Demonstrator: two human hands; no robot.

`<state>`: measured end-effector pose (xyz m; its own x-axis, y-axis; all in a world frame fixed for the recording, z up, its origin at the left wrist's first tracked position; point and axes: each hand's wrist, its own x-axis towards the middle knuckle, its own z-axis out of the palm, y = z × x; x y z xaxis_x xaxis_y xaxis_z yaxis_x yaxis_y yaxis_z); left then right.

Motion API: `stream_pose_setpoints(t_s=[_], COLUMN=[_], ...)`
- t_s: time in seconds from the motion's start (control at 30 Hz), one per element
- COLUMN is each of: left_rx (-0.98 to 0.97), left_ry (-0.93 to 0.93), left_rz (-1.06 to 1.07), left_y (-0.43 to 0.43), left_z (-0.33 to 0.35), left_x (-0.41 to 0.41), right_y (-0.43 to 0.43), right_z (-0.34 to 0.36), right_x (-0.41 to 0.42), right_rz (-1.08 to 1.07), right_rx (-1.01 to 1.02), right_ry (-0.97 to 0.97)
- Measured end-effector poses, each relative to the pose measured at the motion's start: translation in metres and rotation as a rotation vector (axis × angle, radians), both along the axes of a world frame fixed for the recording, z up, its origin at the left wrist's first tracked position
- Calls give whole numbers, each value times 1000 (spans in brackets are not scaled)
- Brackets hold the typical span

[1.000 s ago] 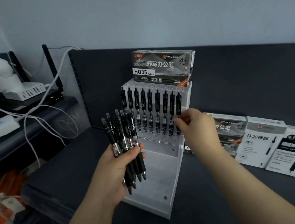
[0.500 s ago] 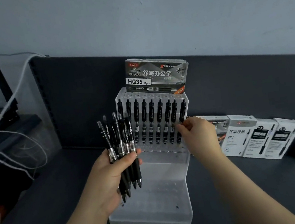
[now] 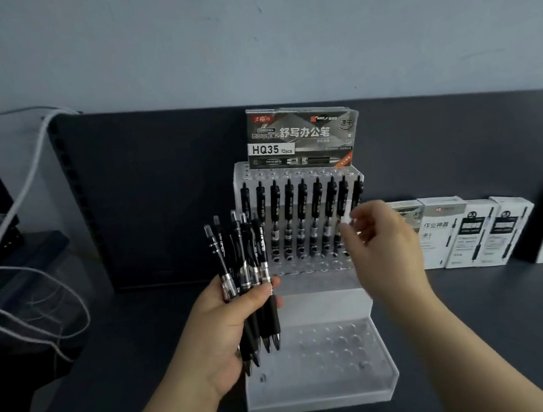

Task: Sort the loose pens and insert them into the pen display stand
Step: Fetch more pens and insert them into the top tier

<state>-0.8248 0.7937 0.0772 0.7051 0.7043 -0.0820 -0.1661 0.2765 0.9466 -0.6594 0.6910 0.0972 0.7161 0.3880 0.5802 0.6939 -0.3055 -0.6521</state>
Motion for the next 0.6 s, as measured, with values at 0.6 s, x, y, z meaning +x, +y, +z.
stream_pose_setpoints(t_s=[0.6], left_rx=[-29], left_ry=[-19], left_rz=[130], left_y=[36], left_z=[-8], left_x=[-32], right_y=[57], right_z=[18], right_x=[-68], right_rz=[456], right_rx=[88], right_ry=[546])
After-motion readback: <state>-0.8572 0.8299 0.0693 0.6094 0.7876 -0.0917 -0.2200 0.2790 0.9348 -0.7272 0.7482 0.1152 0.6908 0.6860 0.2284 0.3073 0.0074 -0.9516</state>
